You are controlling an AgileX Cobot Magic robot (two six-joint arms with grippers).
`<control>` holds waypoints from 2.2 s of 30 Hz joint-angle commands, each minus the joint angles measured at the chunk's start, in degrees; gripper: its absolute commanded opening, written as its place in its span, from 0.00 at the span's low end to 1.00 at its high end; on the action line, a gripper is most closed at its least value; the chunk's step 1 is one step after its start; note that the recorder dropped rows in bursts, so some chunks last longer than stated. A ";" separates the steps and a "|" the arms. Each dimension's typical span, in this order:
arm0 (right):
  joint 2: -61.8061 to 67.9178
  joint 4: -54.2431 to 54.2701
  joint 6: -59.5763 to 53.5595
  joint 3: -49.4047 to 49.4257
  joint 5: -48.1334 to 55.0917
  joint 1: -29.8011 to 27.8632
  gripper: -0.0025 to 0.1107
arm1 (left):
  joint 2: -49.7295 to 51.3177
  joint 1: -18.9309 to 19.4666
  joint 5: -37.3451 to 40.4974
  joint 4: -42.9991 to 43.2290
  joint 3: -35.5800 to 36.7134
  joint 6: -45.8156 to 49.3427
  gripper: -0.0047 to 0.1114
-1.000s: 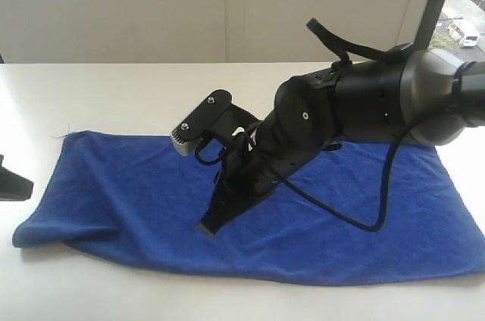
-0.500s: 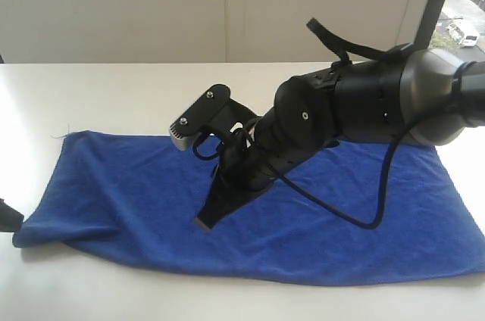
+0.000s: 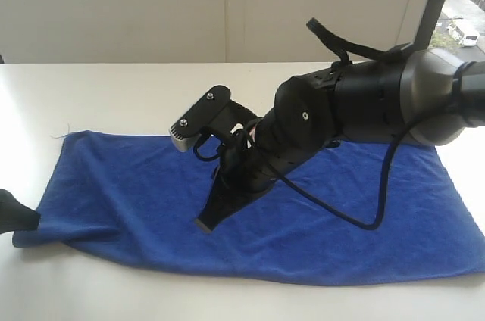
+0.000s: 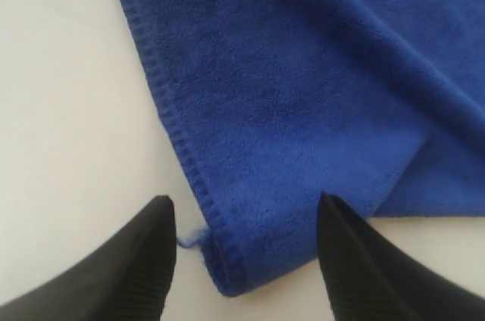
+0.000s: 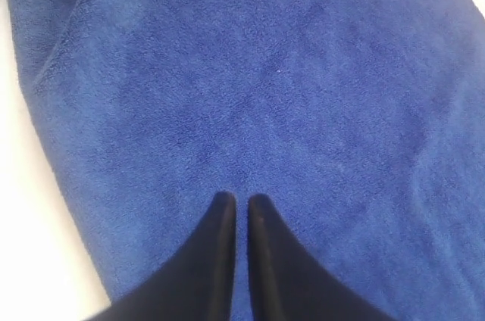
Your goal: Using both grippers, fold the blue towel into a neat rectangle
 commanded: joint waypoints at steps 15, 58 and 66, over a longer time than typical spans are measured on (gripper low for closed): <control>-0.60 0.35 -0.52 -0.21 0.57 0.07 0.08 | 4.69 0.08 10.68 -5.93 -1.76 4.95 0.23; 12.48 -2.74 0.82 -0.21 -2.91 -1.68 0.08 | 13.09 -16.81 7.95 3.20 -14.16 -13.28 0.04; 15.13 -5.35 0.82 -0.21 -11.10 -2.23 0.08 | 15.59 -17.62 -0.52 3.20 -14.16 -10.24 0.04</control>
